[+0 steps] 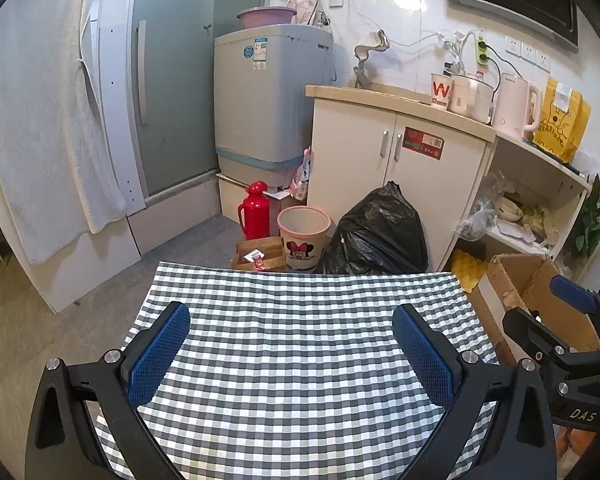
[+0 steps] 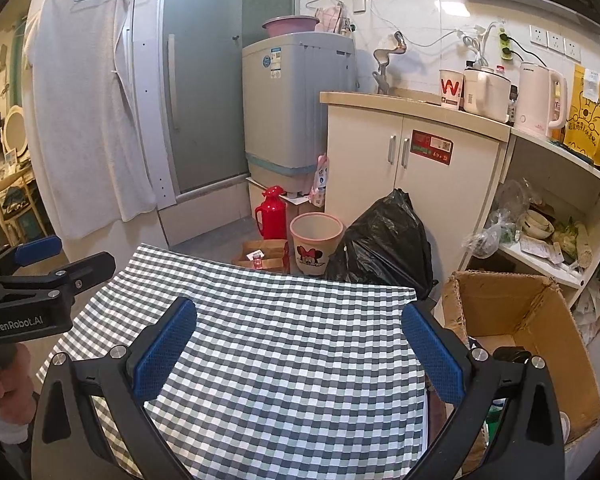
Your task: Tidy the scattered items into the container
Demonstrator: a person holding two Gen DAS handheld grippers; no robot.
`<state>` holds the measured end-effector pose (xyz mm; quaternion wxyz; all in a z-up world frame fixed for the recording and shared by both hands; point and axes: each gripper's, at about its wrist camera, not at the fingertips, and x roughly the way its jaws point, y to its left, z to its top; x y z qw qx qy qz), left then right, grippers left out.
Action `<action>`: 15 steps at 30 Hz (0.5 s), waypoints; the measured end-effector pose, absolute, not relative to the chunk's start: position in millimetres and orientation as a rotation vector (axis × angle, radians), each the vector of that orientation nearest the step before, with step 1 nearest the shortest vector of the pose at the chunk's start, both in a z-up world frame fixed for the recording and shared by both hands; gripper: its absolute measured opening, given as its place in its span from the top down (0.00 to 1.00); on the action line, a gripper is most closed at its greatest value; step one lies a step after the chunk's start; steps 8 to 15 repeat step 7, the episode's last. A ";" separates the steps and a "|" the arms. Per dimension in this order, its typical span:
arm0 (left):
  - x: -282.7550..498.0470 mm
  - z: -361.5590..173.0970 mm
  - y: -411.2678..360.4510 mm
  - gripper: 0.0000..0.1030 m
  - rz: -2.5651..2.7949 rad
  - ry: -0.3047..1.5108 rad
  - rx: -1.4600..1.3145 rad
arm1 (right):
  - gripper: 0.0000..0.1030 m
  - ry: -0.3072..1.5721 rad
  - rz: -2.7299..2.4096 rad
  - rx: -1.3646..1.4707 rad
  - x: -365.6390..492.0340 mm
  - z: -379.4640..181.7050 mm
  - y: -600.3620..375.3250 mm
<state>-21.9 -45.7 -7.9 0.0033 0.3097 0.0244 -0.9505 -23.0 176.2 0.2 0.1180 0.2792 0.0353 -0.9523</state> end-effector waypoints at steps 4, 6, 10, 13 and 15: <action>-22.5 -9.3 -45.8 0.00 -2.979 0.073 0.977 | 0.00 0.097 -2.783 0.820 -22.8 -2.8 173.9; -23.1 -10.4 -45.6 0.00 -2.976 0.066 0.981 | 0.00 0.096 -2.783 0.820 -23.0 -3.3 173.5; -23.5 -11.1 -45.6 0.00 -2.974 0.063 0.984 | 0.00 0.095 -2.784 0.819 -23.0 -3.7 173.3; -23.5 -11.1 -45.6 0.00 -2.974 0.063 0.984 | 0.00 0.095 -2.784 0.819 -23.0 -3.7 173.3; -23.5 -11.1 -45.6 0.00 -2.974 0.063 0.984 | 0.00 0.095 -2.784 0.819 -23.0 -3.7 173.3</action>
